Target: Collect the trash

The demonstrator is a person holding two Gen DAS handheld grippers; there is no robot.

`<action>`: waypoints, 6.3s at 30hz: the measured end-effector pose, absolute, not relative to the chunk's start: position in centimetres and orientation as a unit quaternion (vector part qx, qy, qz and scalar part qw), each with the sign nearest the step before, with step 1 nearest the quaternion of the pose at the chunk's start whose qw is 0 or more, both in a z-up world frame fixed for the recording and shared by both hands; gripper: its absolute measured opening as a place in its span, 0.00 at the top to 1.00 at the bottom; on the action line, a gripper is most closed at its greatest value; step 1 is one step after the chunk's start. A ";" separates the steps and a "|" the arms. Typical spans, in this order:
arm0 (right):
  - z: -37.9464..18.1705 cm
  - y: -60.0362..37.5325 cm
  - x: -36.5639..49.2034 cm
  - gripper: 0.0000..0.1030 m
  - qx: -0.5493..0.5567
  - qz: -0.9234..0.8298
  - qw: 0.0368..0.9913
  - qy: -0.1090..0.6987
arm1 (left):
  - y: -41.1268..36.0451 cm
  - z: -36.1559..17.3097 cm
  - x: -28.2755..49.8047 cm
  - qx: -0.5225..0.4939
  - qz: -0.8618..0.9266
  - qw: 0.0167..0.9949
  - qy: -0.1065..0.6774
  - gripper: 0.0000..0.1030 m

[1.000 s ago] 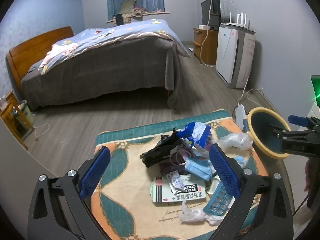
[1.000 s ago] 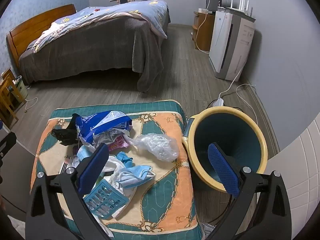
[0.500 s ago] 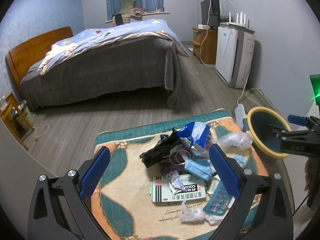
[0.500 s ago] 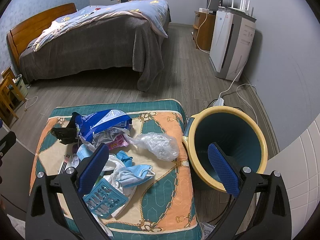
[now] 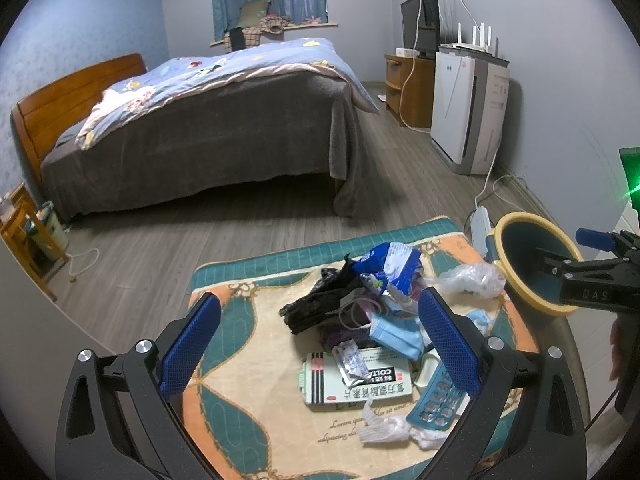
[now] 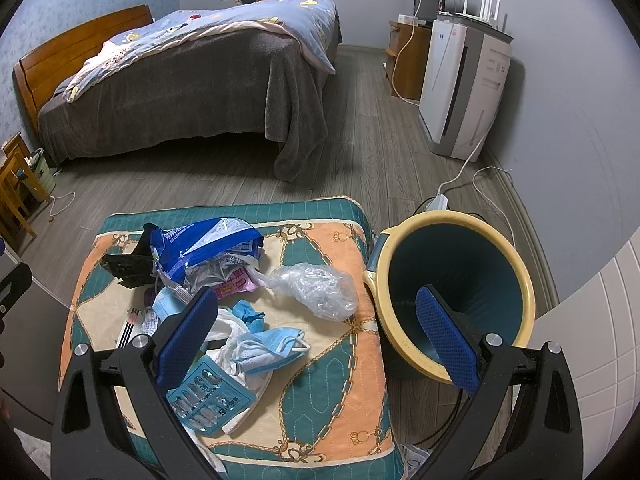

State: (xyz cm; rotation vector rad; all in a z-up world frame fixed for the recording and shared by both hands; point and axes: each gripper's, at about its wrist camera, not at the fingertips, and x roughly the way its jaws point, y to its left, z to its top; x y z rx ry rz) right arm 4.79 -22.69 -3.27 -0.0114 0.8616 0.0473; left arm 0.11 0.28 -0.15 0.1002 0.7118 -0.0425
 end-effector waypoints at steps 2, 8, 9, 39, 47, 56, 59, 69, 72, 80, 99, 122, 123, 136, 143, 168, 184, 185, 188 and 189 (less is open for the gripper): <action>-3.4 -22.7 4.6 0.05 -0.005 0.023 0.908 0.418 | 0.3 -0.3 0.1 0.048 -0.022 0.936 0.349 0.05; -3.3 -22.8 4.6 0.05 -0.007 0.022 0.908 0.418 | 0.4 -0.8 -0.3 0.042 -0.032 0.935 0.350 0.05; -3.3 -22.8 4.7 0.05 -0.007 0.021 0.908 0.418 | 0.4 -0.8 -0.3 0.040 -0.032 0.936 0.349 0.05; -8.8 -22.6 13.0 0.06 -0.069 0.108 0.867 0.482 | 2.7 -8.4 8.6 0.111 -0.072 0.887 0.442 0.05; -15.0 -20.8 14.7 0.09 -0.154 0.101 0.817 0.547 | 1.0 -12.0 10.9 0.150 -0.096 0.863 0.473 0.22; -16.6 -20.5 14.7 0.67 -0.152 0.114 0.791 0.582 | 0.7 -14.1 10.8 0.181 -0.116 0.831 0.513 0.81; -15.7 -20.3 14.3 0.71 -0.151 0.121 0.792 0.579 | 0.9 -13.4 10.3 0.185 -0.119 0.832 0.509 0.92; -10.5 -20.9 11.4 0.75 -0.119 0.124 0.815 0.553 | 3.8 -8.6 7.2 0.136 -0.110 0.869 0.464 0.95; -7.9 -21.7 10.4 0.75 -0.089 0.121 0.831 0.536 | 4.0 -6.5 6.4 0.118 -0.112 0.883 0.440 0.95; -3.3 -26.9 8.9 0.75 -0.014 0.086 0.867 0.491 | -0.3 -1.7 5.3 0.094 -0.154 0.913 0.365 0.95; -6.2 -41.0 9.9 0.75 0.088 -0.055 0.870 0.482 | -16.1 -4.3 7.6 0.111 -0.262 0.890 0.358 0.95; -10.9 -46.1 9.8 0.57 0.117 -0.109 0.837 0.524 | -27.4 -10.0 8.1 0.120 -0.346 0.846 0.388 0.56; -10.9 -46.1 9.9 0.54 0.117 -0.108 0.837 0.523 | -27.3 -9.9 8.0 0.118 -0.344 0.849 0.385 0.50; -9.4 -44.3 10.5 0.07 0.107 -0.094 0.853 0.502 | -19.9 -6.4 6.6 0.112 -0.272 0.882 0.368 0.11; -7.3 -40.7 10.1 0.06 0.082 -0.080 0.866 0.487 | -13.2 -3.1 4.6 0.107 -0.201 0.908 0.351 0.07; -7.0 -19.9 2.2 0.06 0.012 0.014 0.870 0.493 | 3.3 -2.4 -2.0 0.009 -0.055 0.932 0.359 0.06; -10.0 -20.4 2.8 0.06 -0.018 -0.015 0.857 0.515 | 1.3 -11.0 -2.0 0.074 -0.083 0.886 0.449 0.06; -10.0 -20.4 2.9 0.06 -0.021 -0.015 0.856 0.516 | 1.1 -11.3 -2.0 0.080 -0.088 0.883 0.454 0.06; -10.3 -20.5 3.6 0.06 -0.025 -0.016 0.854 0.519 | 0.5 -12.3 -2.0 0.095 -0.109 0.870 0.471 0.08; -10.5 -20.5 3.9 0.06 -0.024 -0.017 0.854 0.520 | 0.3 -12.8 -2.0 0.096 -0.120 0.864 0.480 0.08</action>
